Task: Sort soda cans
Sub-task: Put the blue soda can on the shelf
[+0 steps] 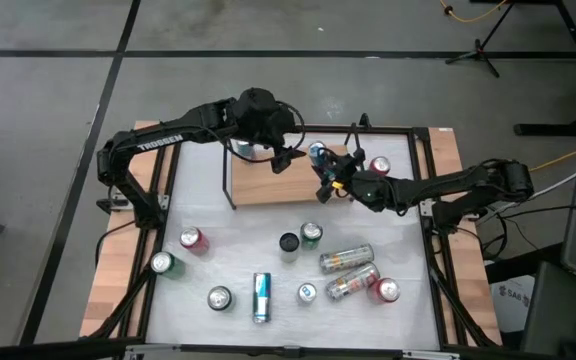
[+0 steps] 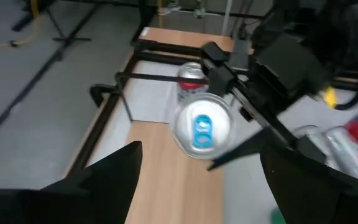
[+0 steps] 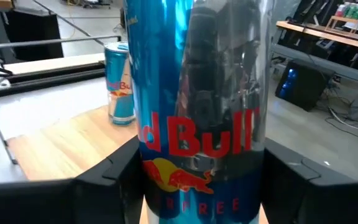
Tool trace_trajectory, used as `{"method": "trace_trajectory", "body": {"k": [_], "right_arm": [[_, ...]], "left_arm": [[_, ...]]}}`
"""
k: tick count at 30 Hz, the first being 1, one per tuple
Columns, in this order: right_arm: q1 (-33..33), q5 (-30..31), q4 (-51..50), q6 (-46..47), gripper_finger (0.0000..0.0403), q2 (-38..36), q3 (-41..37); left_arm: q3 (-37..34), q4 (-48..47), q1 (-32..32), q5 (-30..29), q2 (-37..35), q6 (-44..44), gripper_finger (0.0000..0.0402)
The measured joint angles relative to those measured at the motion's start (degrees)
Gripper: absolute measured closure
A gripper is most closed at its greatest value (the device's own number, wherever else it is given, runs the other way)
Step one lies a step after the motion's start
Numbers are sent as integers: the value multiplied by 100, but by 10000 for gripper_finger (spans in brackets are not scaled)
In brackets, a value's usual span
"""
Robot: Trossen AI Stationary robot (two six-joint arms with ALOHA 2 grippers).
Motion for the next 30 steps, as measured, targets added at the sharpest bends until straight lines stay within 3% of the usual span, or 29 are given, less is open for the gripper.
{"method": "trace_trajectory", "body": {"k": [15,30], "right_arm": [[0,-10,362,4,175,46,0],[-6,-198,452,15,175,46,-7]], "left_arm": [[0,431,-499,-803,31,-355,85],[-2,918,-583,-1202,676,-492,85]]}}
